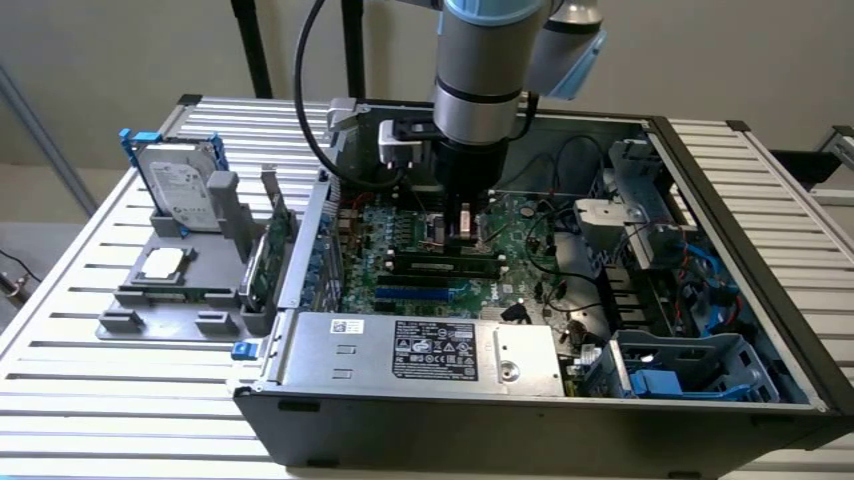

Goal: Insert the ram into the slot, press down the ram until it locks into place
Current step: 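Press down the ram until it locks into place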

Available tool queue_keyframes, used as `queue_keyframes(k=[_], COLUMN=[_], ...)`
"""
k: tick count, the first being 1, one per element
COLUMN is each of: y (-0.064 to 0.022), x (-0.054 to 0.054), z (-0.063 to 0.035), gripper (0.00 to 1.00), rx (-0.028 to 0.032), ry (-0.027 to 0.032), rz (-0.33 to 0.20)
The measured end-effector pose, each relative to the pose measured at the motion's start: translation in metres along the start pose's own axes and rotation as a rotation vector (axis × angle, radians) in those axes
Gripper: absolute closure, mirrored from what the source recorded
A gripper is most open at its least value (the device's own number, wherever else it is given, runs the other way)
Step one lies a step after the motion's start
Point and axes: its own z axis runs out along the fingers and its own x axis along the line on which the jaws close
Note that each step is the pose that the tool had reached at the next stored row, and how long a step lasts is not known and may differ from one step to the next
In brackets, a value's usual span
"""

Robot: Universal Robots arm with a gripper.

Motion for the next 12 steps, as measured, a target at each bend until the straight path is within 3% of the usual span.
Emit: queue_keyframes(k=[12], y=[-0.0017], x=[0.0], z=[0.0109], gripper=[0.89], rx=[-0.0117], ry=[-0.0009], rz=[0.006])
